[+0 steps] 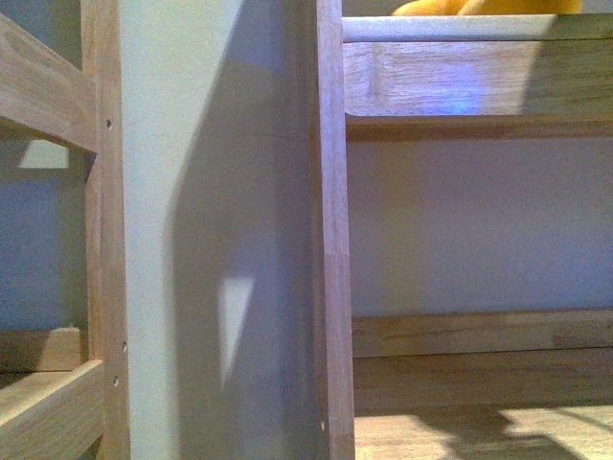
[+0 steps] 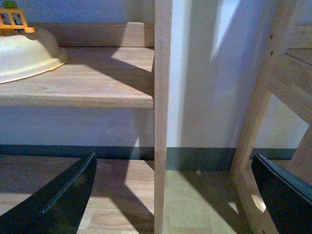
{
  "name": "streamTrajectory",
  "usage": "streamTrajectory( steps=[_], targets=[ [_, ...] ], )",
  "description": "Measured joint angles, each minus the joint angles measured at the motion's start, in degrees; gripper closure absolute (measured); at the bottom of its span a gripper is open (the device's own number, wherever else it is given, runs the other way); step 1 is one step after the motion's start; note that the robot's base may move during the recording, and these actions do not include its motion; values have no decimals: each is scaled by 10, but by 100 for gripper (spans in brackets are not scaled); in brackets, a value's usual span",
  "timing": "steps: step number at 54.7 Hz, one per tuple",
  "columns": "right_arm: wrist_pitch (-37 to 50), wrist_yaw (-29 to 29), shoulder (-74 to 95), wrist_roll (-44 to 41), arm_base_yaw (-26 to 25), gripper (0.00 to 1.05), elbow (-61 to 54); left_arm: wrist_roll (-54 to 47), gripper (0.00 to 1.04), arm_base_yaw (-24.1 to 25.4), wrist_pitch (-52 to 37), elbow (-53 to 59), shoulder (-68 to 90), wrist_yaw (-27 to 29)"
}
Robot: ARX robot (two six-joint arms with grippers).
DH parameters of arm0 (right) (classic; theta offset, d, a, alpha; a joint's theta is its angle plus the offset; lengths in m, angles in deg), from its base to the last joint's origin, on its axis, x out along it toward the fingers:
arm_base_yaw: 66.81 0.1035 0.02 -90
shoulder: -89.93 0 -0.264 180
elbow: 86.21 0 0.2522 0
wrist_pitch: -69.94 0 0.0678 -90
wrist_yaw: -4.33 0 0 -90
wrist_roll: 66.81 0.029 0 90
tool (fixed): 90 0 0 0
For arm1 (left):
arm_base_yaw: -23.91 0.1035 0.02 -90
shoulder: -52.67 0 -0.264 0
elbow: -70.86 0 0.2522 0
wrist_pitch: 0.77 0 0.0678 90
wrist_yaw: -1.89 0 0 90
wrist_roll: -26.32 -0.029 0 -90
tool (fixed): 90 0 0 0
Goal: Put away toys
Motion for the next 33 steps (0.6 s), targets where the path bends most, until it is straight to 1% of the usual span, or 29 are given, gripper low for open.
streamTrajectory(
  steps=[14, 33],
  targets=[
    [-7, -37, 31, -4, 65, 98, 38, 0, 6, 0, 0, 0, 0, 0],
    [-2, -73, 33, -1, 128, 98, 40, 0, 6, 0, 0, 0, 0, 0]
  ],
)
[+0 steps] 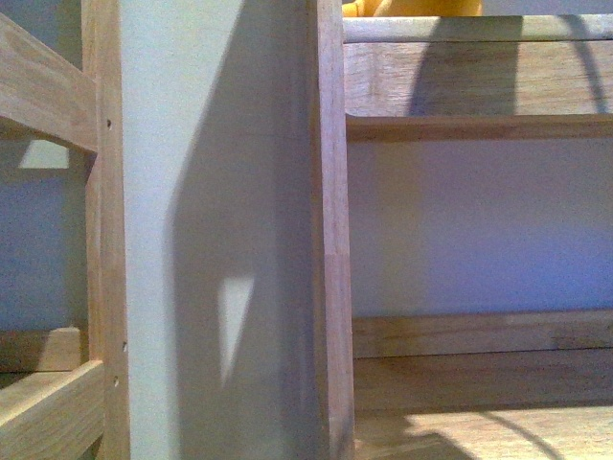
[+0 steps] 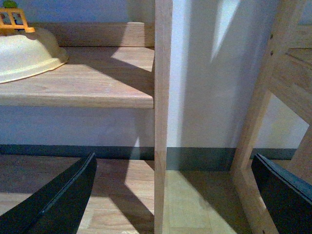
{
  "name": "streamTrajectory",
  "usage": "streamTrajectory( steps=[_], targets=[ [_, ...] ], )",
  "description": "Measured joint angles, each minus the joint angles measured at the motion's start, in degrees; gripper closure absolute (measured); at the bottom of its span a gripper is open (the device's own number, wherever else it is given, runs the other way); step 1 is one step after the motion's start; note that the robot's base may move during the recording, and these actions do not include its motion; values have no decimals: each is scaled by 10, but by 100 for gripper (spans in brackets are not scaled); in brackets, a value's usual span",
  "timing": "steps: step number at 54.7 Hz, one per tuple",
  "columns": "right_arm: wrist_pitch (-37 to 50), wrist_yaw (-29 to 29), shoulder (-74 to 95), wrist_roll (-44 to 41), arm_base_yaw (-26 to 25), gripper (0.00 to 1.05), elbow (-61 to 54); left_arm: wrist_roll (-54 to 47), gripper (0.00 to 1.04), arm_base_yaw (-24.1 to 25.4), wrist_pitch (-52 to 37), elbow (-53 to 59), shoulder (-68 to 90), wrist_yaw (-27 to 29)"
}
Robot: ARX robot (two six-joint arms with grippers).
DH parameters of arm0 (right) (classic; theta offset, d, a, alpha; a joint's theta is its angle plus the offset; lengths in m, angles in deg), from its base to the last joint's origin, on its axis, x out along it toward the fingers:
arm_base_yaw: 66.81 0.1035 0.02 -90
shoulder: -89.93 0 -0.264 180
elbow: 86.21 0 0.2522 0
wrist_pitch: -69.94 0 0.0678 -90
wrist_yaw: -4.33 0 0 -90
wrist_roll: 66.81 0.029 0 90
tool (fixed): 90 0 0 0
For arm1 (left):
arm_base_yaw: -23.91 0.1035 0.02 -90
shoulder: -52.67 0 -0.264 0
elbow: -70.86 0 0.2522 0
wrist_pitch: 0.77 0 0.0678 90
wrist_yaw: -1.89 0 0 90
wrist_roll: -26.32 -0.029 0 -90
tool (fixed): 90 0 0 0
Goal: Put away toys
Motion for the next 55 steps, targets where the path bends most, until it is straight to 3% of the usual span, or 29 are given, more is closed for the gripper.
streamTrajectory(
  steps=[22, 41, 55],
  targets=[
    [6, -28, -12, 16, 22, 98, -27, 0, 6, 0, 0, 0, 0, 0],
    [-5, -35, -28, 3, 17, 48, -39, 0, 6, 0, 0, 0, 0, 0],
    [-13, -83, -31, -59, 24, 14, -17, 0, 6, 0, 0, 0, 0, 0]
  ],
)
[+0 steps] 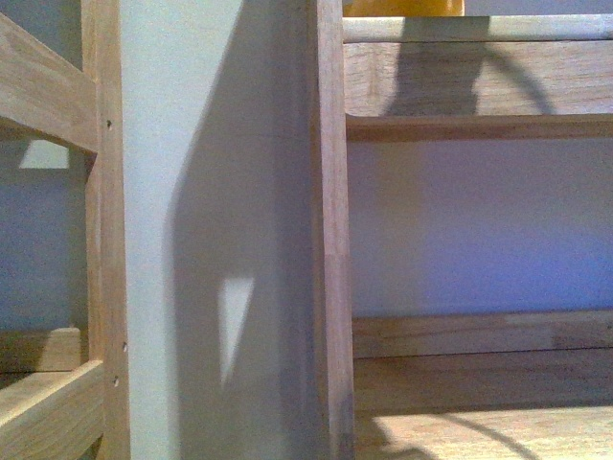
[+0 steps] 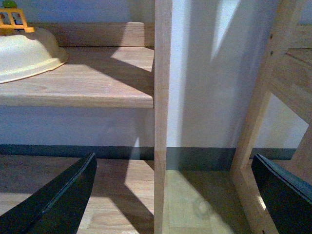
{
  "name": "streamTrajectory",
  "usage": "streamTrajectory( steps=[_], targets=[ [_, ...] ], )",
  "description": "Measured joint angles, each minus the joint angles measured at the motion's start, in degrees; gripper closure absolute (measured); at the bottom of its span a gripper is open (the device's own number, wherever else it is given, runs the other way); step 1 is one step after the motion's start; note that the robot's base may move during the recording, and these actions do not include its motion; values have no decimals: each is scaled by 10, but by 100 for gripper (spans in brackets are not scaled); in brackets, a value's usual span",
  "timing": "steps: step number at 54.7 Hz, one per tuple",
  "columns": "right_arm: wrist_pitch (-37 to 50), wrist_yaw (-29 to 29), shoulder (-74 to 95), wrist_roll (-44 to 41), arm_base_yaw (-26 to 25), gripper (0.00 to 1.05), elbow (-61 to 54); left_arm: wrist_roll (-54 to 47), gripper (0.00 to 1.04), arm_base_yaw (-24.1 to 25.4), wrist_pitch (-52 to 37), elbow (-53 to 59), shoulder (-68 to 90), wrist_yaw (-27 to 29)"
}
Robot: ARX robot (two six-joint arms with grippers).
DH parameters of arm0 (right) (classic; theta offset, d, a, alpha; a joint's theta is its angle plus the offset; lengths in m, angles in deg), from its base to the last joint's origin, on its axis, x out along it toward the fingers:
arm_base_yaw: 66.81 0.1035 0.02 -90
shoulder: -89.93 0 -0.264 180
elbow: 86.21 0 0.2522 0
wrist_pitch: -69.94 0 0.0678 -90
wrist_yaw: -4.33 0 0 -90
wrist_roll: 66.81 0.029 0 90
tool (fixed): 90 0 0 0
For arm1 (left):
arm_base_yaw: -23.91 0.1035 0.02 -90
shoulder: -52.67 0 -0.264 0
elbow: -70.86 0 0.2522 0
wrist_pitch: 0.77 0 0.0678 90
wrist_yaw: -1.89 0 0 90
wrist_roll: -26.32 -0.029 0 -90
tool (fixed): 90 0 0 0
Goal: Put away toys
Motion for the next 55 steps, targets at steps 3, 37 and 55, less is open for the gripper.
streamTrajectory(
  steps=[3, 37, 55],
  targets=[
    [0, -9, -5, -14, 2, 8, 0, 0, 6, 0, 0, 0, 0, 0],
    [81, -154, -298, -126, 14, 7, -289, 0, 6, 0, 0, 0, 0, 0],
    [46, -136, -596, -115, -25, 7, -577, 0, 6, 0, 0, 0, 0, 0]
  ],
)
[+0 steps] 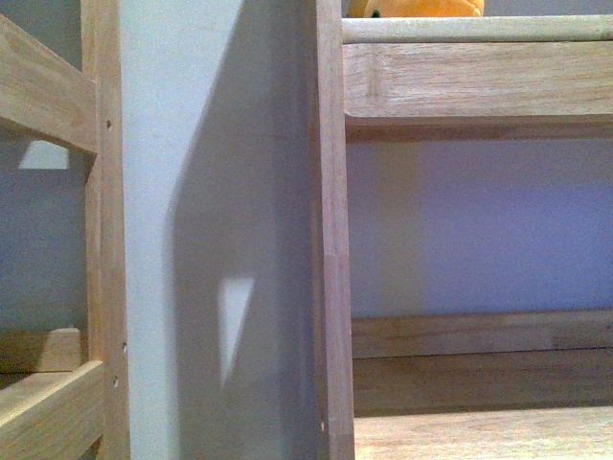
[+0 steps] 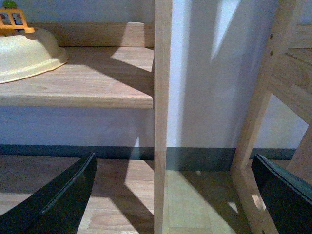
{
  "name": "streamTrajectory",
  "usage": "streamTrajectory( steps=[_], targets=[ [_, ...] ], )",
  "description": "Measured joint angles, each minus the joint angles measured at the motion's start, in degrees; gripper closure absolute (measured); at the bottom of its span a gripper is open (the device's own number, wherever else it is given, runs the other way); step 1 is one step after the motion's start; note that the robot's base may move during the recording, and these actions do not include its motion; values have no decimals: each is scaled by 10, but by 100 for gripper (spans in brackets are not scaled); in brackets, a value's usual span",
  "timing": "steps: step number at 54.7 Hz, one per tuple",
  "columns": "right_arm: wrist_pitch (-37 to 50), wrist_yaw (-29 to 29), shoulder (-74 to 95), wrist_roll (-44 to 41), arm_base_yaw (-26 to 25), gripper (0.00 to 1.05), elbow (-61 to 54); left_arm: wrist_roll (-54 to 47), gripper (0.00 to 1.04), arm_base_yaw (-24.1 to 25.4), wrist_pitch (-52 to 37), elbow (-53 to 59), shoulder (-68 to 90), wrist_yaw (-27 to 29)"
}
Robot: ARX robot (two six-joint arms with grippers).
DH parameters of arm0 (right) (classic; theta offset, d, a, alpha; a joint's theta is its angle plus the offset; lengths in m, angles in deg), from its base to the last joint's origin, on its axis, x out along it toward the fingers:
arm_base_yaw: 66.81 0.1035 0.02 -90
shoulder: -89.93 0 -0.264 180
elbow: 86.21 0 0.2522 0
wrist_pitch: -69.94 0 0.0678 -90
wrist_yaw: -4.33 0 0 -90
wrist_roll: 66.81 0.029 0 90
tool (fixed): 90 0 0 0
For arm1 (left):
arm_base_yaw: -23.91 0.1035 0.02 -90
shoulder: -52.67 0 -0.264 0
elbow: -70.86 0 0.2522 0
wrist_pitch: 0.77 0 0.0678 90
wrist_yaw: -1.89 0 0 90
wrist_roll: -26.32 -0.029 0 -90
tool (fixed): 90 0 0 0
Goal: Put away toys
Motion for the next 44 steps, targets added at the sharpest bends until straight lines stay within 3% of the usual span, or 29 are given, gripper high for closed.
streamTrajectory(
  steps=[7, 19, 44],
  targets=[
    [17, -3, -61, 20, -25, 7, -81, 0, 6, 0, 0, 0, 0, 0],
    [93, -76, -131, 57, -26, 7, -252, 0, 6, 0, 0, 0, 0, 0],
    [68, -33, -294, 172, -43, 7, -530, 0, 6, 0, 0, 0, 0, 0]
  ],
)
